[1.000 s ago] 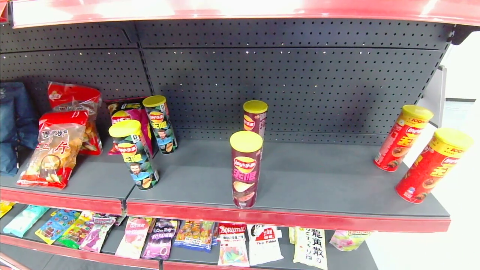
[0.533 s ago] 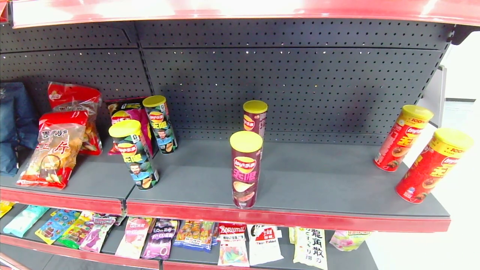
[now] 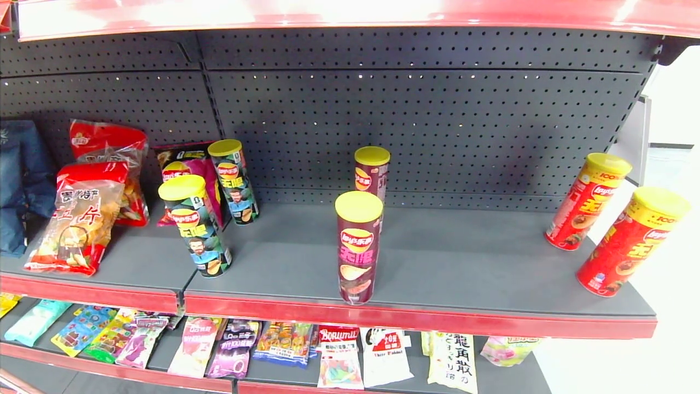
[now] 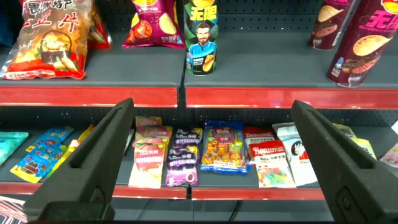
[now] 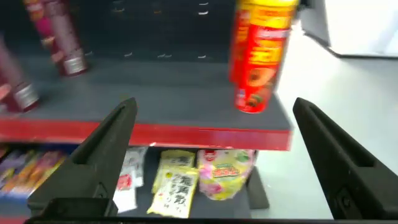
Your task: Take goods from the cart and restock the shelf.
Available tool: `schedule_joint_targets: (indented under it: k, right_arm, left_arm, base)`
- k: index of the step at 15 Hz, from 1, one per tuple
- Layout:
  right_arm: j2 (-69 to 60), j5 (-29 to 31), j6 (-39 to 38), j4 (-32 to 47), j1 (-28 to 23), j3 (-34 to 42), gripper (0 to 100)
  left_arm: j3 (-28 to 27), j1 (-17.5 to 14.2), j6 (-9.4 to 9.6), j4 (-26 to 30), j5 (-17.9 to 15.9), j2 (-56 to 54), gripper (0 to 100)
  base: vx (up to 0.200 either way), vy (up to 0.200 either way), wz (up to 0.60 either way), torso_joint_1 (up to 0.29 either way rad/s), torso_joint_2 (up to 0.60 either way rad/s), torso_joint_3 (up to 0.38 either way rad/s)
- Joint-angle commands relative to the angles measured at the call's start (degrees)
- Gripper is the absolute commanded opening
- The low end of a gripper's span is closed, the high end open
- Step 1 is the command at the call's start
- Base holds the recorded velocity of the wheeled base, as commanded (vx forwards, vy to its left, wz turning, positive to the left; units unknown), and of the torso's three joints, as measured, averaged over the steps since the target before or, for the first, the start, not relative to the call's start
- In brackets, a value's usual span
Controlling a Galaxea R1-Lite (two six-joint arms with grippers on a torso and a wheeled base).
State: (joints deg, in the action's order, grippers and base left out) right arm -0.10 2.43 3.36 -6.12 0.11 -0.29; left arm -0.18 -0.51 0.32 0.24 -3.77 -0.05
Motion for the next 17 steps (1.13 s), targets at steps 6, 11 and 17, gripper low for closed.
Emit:
schedule_joint_targets:
  k: [6,11,17]
  right_arm:
    - [0.1,-3.3,-3.7,6.0,0.0,0.2,100]
    - [0.1,-3.3,-3.5,6.0,0.0,0.2,100]
    - [0.1,-3.3,-3.5,6.0,0.0,0.2,100]
  left_arm:
    - [0.0,0.0,0.03,0.0,0.0,0.0,100]
    - [0.0,0.0,0.03,0.0,0.0,0.0,100]
    - [0.0,0.0,0.03,0.0,0.0,0.0,100]
  base:
    - [0.0,0.0,0.0,0.0,0.0,0.0]
    - [0.0,0.0,0.0,0.0,0.0,0.0]
    - [0.0,0.0,0.0,0.0,0.0,0.0]
